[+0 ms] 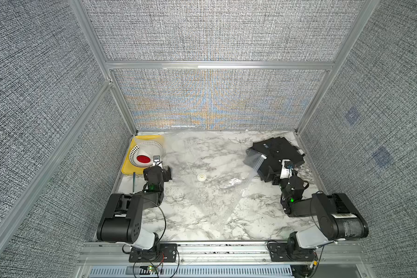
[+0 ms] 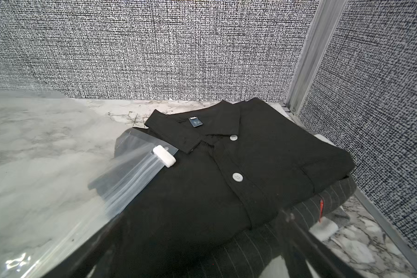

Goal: Place the folded shirt into the vacuum bag
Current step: Open the vacuum bag at the center of the board.

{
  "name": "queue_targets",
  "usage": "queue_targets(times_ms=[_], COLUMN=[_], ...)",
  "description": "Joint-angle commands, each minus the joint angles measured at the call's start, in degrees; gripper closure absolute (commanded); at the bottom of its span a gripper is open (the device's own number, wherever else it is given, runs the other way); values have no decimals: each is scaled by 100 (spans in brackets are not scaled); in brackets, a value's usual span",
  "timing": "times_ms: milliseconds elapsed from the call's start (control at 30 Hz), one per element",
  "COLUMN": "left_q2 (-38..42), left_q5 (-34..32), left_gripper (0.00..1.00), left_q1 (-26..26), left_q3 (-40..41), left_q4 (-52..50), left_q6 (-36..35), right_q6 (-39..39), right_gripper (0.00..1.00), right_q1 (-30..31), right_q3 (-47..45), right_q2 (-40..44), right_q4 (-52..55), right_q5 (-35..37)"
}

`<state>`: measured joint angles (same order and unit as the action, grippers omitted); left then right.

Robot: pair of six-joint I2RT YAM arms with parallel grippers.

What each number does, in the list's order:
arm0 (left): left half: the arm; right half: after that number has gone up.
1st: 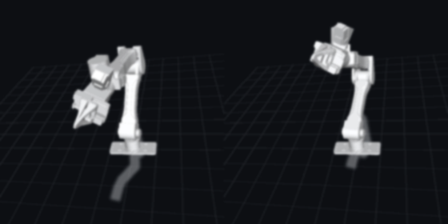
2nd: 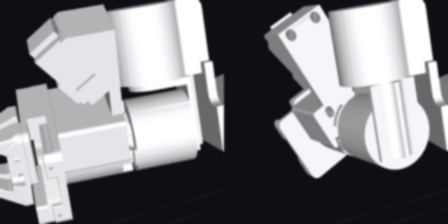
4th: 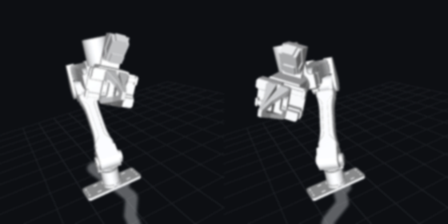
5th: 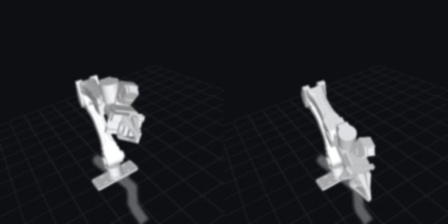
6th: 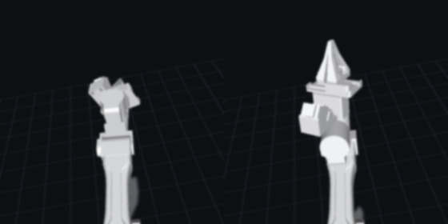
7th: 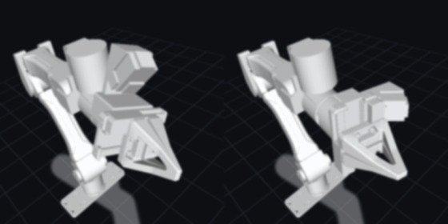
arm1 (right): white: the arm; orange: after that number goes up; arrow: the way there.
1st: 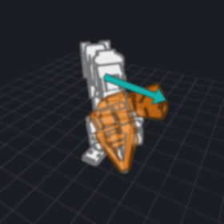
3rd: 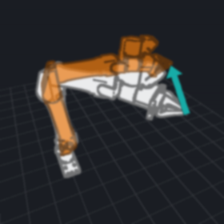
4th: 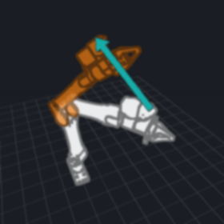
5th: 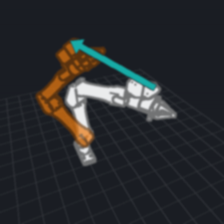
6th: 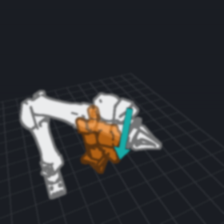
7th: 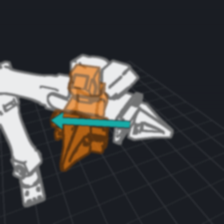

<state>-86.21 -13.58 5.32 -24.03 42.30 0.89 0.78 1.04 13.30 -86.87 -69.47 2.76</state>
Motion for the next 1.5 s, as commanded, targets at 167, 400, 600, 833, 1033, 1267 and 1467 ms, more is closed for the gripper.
queue_targets(times_ms=[167,400,600,833,1033,1267,1467], left_q2=[13,12,8,37,751,2589,3946], left_q5=[-13,-14,-21,-5,-355,-878,-543], left_gripper=[0,0,0,0,0,0,0], left_q1=[-5,3,-3,-5,95,145,145], left_q3=[-14,-14,-14,6,108,-374,-761], left_q4=[138,138,138,180,-295,-2768,-4000], left_q6=[-18,-17,-11,-31,-16,292,1409], right_q6=[10,10,10,6,30,-184,-985], right_gripper=[1,1,1,1,1,1,1], right_q1=[8,2,7,2,8,188,306], right_q3=[18,18,14,19,271,664,1503], right_q2=[-11,-6,-10,-14,287,1596,2907], right_q4=[-36,-47,-41,-35,640,2158,3814], right_q5=[53,55,53,54,16,89,-124])
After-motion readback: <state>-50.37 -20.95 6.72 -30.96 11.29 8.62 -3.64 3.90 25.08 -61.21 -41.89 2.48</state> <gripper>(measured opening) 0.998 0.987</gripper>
